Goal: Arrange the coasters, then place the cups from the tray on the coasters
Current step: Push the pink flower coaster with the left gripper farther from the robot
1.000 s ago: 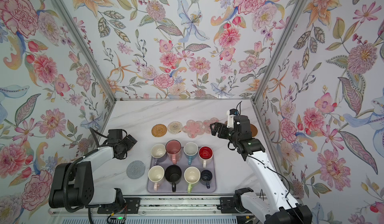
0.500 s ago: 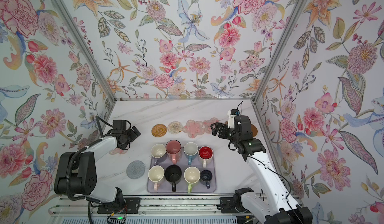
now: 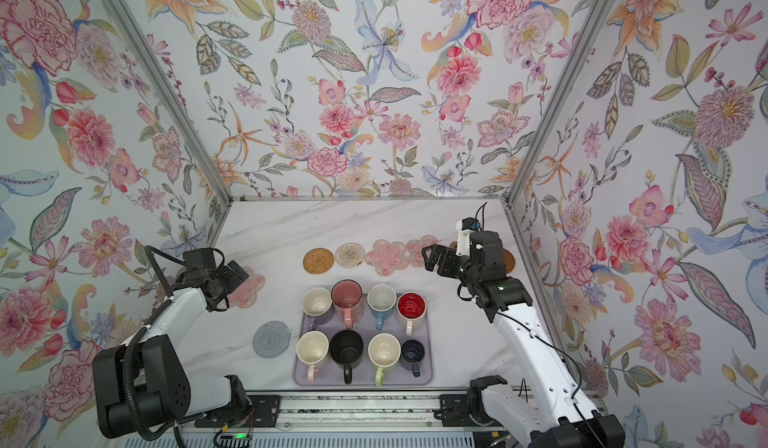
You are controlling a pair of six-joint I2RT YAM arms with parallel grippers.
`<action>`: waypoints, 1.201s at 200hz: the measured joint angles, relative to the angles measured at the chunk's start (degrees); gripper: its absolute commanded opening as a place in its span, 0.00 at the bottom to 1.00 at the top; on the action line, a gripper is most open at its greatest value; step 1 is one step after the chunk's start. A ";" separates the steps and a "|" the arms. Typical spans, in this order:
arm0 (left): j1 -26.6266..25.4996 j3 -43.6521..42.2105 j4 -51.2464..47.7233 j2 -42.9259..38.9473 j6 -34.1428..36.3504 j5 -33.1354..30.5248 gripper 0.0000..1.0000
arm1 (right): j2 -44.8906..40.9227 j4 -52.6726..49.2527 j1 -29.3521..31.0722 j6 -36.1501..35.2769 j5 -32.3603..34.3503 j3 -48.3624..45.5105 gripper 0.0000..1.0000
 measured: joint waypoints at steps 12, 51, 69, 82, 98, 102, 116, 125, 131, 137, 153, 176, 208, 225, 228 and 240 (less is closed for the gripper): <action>0.96 -0.11 0.09 0.50 0.68 0.00 0.99 | -0.02 0.00 -0.07 0.00 0.00 0.00 0.99; 2.05 -1.16 1.99 2.58 1.42 0.02 0.99 | -0.22 0.00 -0.44 0.00 -0.07 -0.04 0.99; 2.05 -1.70 2.86 4.37 1.46 0.17 0.99 | -0.26 0.02 -0.44 0.00 -0.15 -0.11 0.99; 2.05 -1.97 3.48 5.64 1.49 0.20 0.99 | -0.39 0.07 -0.44 0.00 -0.15 -0.37 0.99; 2.05 -2.43 4.33 6.73 1.46 0.22 0.99 | -0.44 0.04 -0.74 0.00 -0.17 -0.50 0.99; 2.05 -2.54 4.55 6.91 1.46 0.22 0.99 | -0.44 0.09 -0.81 0.00 -0.17 -0.57 0.99; 2.05 -2.91 5.29 7.34 1.44 0.26 0.99 | -0.44 0.07 -0.98 0.00 -0.20 -0.66 0.99; 2.05 -3.06 5.64 7.45 1.44 0.48 0.99 | -0.44 0.04 -1.07 0.00 -0.20 -0.68 0.99; 2.05 -3.08 5.84 7.54 1.42 0.68 0.99 | -0.44 0.07 -1.07 0.00 -0.20 -0.68 0.99; 2.05 -3.08 6.12 7.65 1.42 0.98 0.99 | -0.44 0.07 -1.07 0.00 -0.20 -0.68 0.99; 2.05 -3.08 6.93 7.89 1.42 1.51 0.99 | -0.44 0.07 -1.07 0.00 -0.20 -0.68 0.99; 2.05 -3.08 8.11 8.83 1.42 1.92 0.99 | -0.44 0.07 -1.07 0.00 -0.42 -0.68 0.99; 2.05 -3.02 9.05 10.12 1.40 2.58 0.99 | -0.44 0.07 -1.07 0.00 -0.42 -0.68 0.99; 2.05 -2.78 9.07 10.40 1.40 2.60 0.99 | -0.44 0.07 -1.07 0.00 -0.42 -0.68 0.99; 2.05 -2.71 9.09 10.49 1.40 2.62 0.99 | -0.44 0.07 -1.07 0.00 -0.42 -0.68 0.99; 2.05 -2.40 9.40 10.97 1.40 2.93 0.99 | -0.44 0.07 -1.07 0.00 -0.44 -0.68 0.99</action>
